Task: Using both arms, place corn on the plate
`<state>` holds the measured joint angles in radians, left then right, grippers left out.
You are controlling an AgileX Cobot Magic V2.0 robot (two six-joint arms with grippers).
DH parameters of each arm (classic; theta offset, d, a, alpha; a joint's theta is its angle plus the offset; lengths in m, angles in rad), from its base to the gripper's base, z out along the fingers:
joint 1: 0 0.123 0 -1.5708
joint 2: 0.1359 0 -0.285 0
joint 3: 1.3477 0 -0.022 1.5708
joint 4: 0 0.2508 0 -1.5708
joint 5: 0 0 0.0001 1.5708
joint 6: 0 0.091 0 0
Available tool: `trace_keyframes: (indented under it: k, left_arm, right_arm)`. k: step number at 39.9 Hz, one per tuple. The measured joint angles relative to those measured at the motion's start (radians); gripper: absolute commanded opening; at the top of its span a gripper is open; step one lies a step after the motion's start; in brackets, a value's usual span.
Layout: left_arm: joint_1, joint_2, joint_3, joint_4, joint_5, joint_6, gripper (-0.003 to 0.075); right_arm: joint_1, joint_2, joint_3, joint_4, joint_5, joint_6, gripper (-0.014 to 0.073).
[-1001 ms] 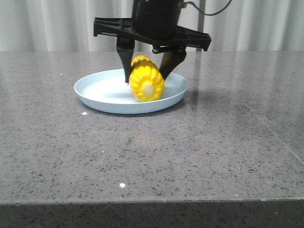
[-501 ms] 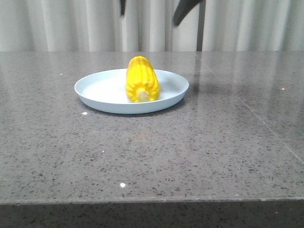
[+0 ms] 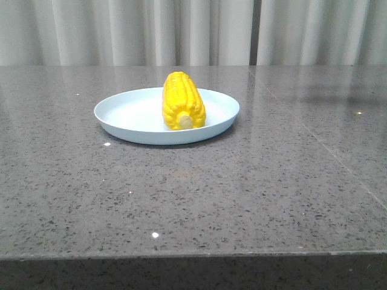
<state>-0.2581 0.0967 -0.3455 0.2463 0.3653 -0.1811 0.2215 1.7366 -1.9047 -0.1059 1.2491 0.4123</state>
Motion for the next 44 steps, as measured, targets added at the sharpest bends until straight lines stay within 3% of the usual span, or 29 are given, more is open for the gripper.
trace_keyframes:
  k: [14, 30, 44]
  left_arm:
    - [0.000, 0.000, 0.000, 0.000, 0.000, 0.000, -0.0020]
    - [0.000, 0.000, 0.000, 0.000, 0.000, 0.000, -0.0020]
    - [0.000, 0.000, 0.000, 0.000, 0.000, 0.000, -0.0020]
  right_arm:
    - [-0.095, -0.214, 0.348, -0.013, -0.029, -0.074, -0.0062]
    - [-0.095, -0.644, 1.014, -0.059, -0.464, -0.123, -0.0062]
    - [-0.091, -1.142, 1.426, -0.070, -0.798, -0.123, -0.0062]
